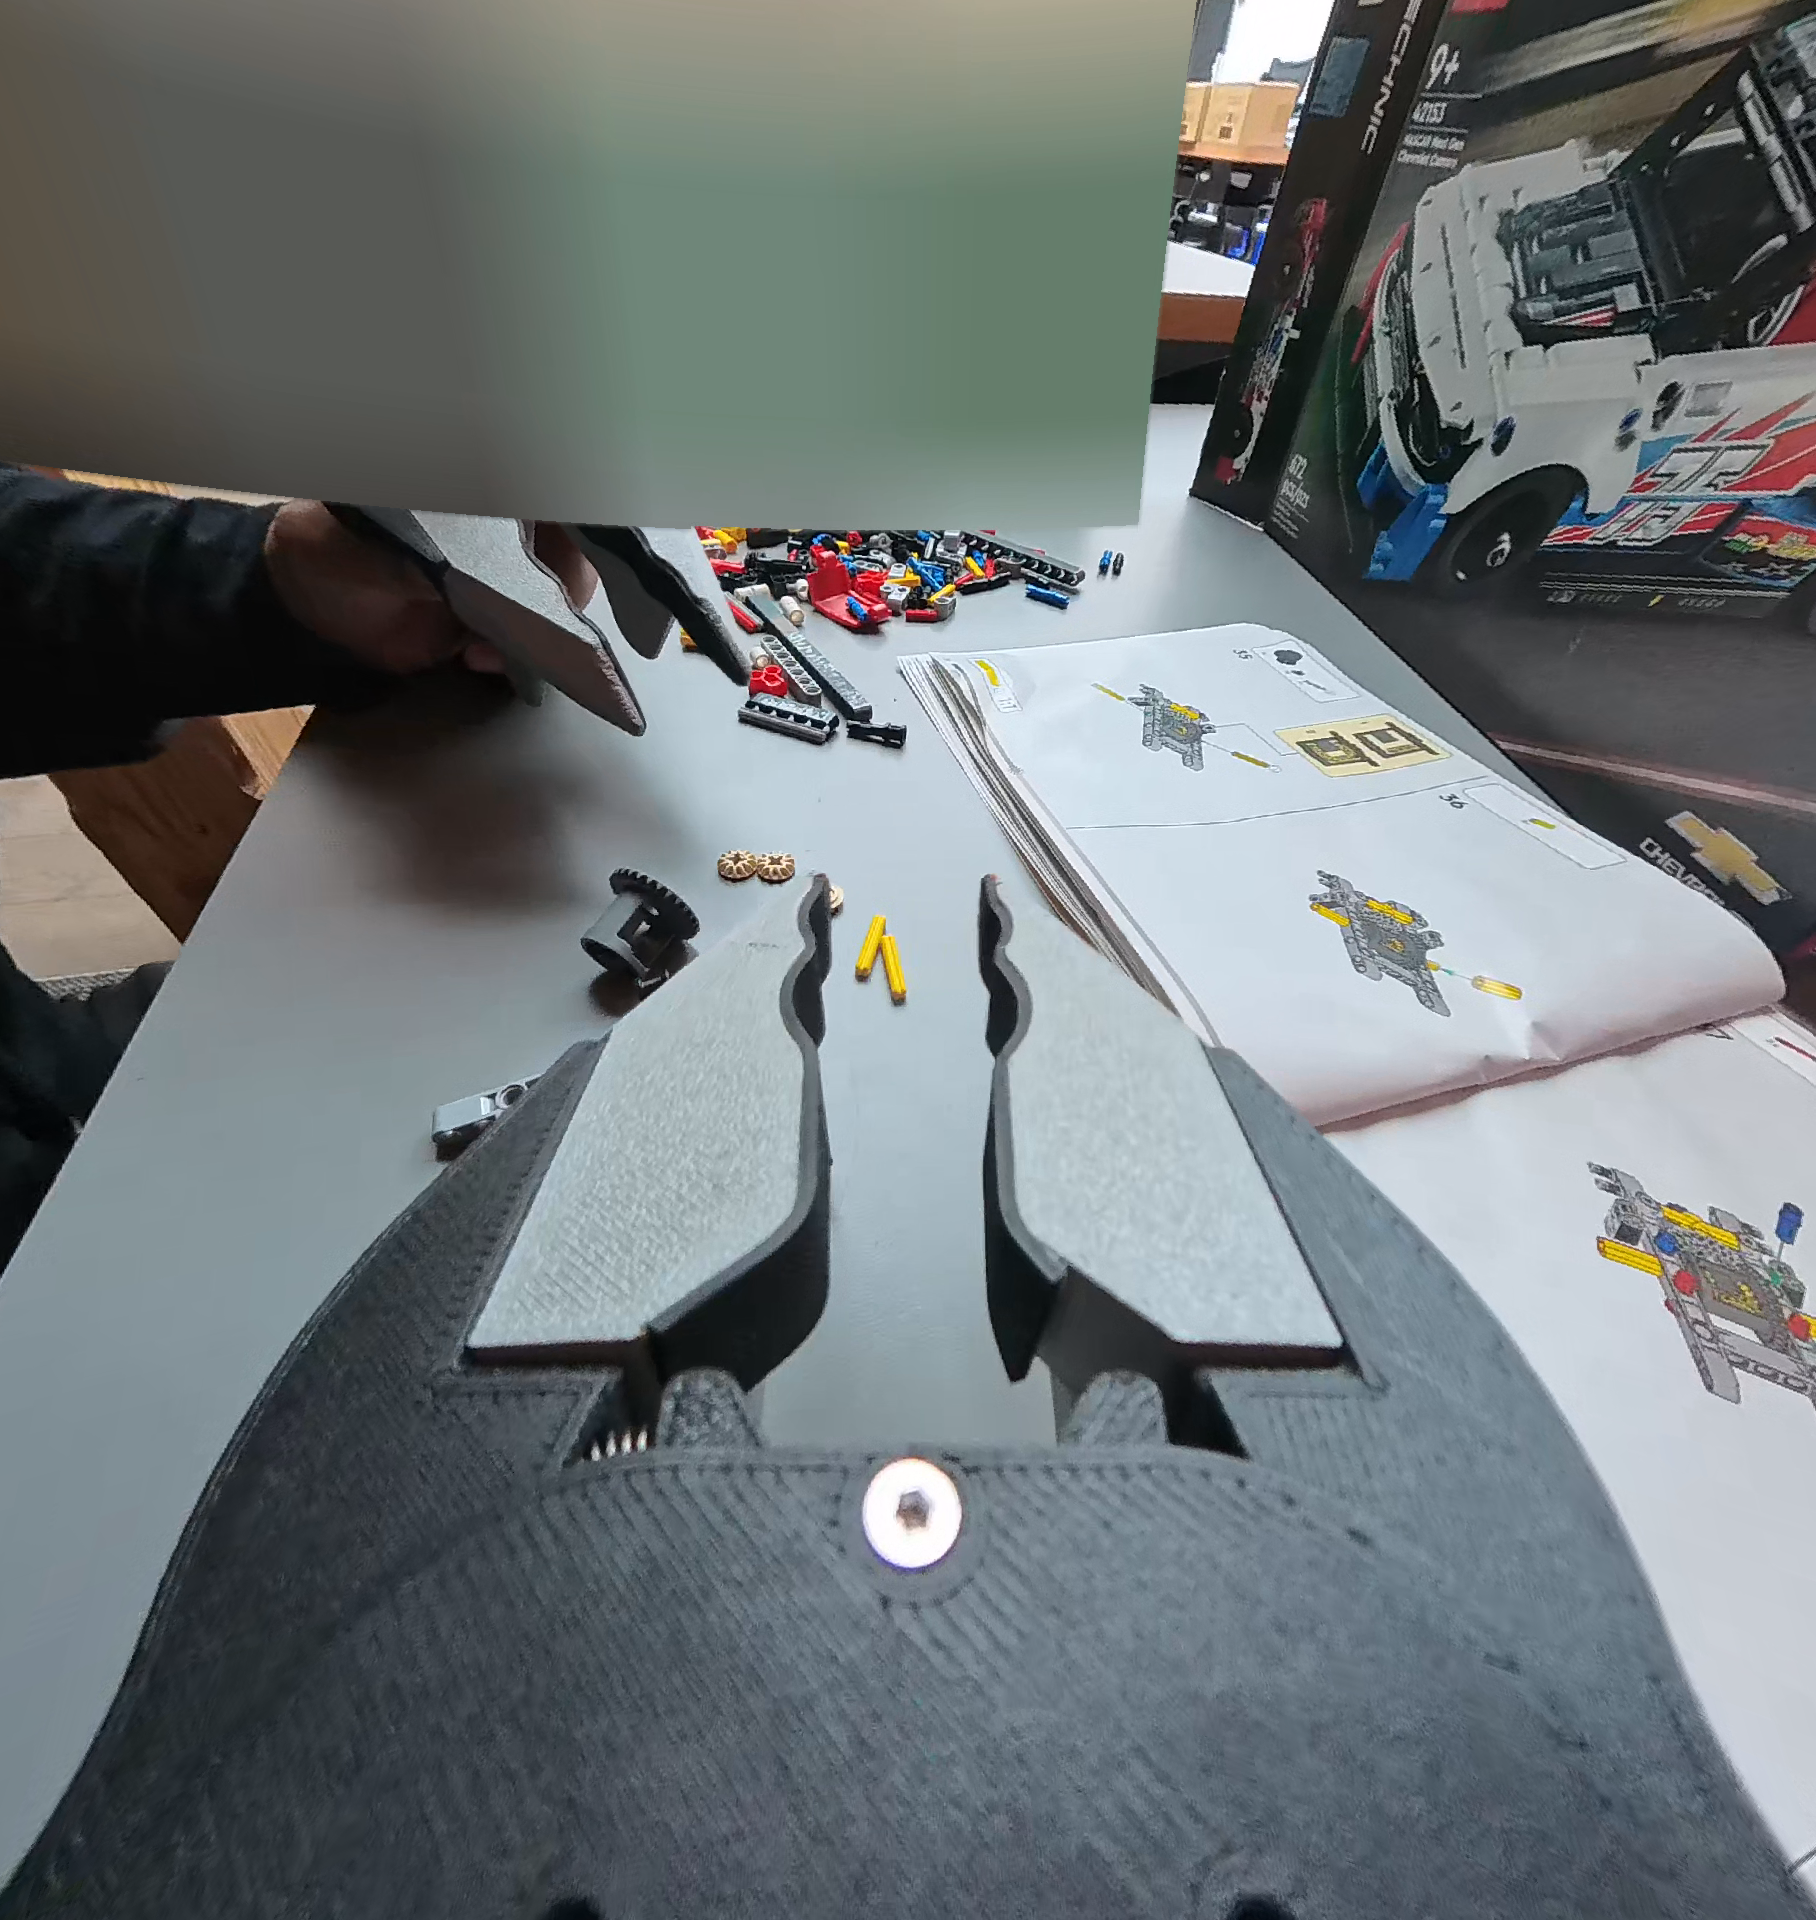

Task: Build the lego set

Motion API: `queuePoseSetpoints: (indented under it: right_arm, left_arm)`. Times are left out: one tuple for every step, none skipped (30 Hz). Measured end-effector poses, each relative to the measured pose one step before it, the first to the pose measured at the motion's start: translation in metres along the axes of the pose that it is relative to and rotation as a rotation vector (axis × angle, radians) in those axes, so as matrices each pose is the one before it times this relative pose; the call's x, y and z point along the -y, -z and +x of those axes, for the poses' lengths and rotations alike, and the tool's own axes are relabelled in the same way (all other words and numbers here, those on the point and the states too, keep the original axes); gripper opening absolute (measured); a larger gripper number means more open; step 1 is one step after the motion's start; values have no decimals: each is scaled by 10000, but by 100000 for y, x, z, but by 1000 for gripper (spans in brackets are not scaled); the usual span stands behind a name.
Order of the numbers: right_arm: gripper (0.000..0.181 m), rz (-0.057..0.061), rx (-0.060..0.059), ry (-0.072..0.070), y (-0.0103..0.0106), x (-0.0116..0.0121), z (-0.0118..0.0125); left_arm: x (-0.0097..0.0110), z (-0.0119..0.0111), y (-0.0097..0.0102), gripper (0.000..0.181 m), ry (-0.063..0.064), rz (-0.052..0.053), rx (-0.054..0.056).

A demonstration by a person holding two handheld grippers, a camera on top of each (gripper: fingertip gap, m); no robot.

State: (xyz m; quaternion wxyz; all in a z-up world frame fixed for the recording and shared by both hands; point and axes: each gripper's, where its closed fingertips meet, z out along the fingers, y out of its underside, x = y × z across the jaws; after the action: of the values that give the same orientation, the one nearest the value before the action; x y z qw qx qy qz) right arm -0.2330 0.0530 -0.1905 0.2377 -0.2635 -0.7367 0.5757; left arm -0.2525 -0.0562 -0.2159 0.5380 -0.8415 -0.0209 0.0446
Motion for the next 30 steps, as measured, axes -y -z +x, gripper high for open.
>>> queuePoseSetpoints:
  right_arm:
    - [25, -11, -14, 11, -16, -19, 7]
    - [25, -35, 2, -1, -42, -54, 7]
    - [27, -36, 8, -10, -45, -45, 0]
    - [28, -38, 5, -26, -51, -57, 14]
    - [30, -49, 2, -54, -55, -72, 56]
    - [33, -63, -4, -87, -69, -87, 98]
    - [37, -63, 0, -99, -62, -86, 105]
    - [40, -27, -2, -83, -31, -38, 88]
    - [40, 0, -41, -64, -8, 1, 126]
    - [41, -11, -66, -54, -18, -20, 140]
    - [41, -31, -54, -43, -39, -37, 125]
    - [41, -31, -22, -26, -53, -34, 93]
    - [42, -5, 5, -1, -69, 13, 58]
    - [42, 30, 3, 26, -72, 67, 72]
    - [42, 27, -34, 51, -114, 64, 114]
    - [42, 16, -8, 70, -158, 72, 93]
    - [42, 6, -3, 72, -229, 68, 98]
    - [42, -2, 16, 65, -284, 71, 118]
    - [42, 7, 53, 40, -302, 84, 91]
    - [43, 6, 66, -2, -340, 92, 91]
    - [44, -28, 65, -21, -323, 34, 101]
    - [46, -48, 61, -27, -269, 0, 60]
    - [47, -45, 68, -30, -186, -26, -5]
    - [49, -46, 59, -19, -91, -41, -59]
    - [51, -22, 6, 16, -9, -34, -17]
    - [51, 44, -31, 43, 35, 54, -2]
    - [50, 61, -27, 45, 44, 74, -14]
    - [50, 23, 2, 8, -3, 29, -12]
    - [51, -46, 40, -42, -40, -57, -2]
    - [55, -85, 44, -68, -90, -111, 14]
  left_arm:
    - [-5, -55, -12, 31, 35, -6, 7]
    - [-11, -12, -4, 31, 11, -10, 0]
    - [-6, 23, -8, 31, -16, -11, -2]
    - [-37, 0, -31, 31, -8, -29, 14]
    - [-45, 14, -50, 32, -8, -43, -9]
    - [-44, -8, -37, 33, 1, -37, 3]
    - [-11, -27, -9, 33, 8, -14, 17]
    - [2, -24, -11, 34, 16, -1, 5]
    - [-14, -44, -8, 34, 43, -13, -3]
    - [-28, -29, -25, 35, 52, -23, -22]
    - [-26, -33, -30, 36, 45, -25, -8]
    - [-19, -8, -16, 36, 18, -14, -12]
    - [1, 15, 0, 36, -1, 1, -4]
    - [16, 3, 8, 35, -3, 8, -4]
    - [2, 11, -7, 35, -4, -2, -2]
    - [-22, 16, -17, 35, -8, -18, -6]
    - [-21, 11, -24, 35, -9, -21, -3]
    - [-27, 5, -31, 35, -6, -19, -3]
    - [-9, 2, -45, 35, -10, -19, -10]
    - [-6, -7, -55, 35, -6, -20, -15]
    - [-18, 17, -49, 35, -4, -29, -31]
    - [-35, 51, -34, 35, -7, -28, -37]
    - [4, 35, 1, 34, -23, 3, -8]
    - [45, 29, 35, 34, -38, 35, 7]
    - [30, 15, 19, 33, -28, 24, 17]
    - [-13, 12, -7, 33, -12, -6, 0]
    - [-29, 0, -22, 34, 2, -27, -4]
    - [-20, 0, -20, 34, 5, -17, -2]
    - [1, 6, 5, 33, 2, 4, -11]
    - [19, 7, 18, 33, 3, 17, -13]
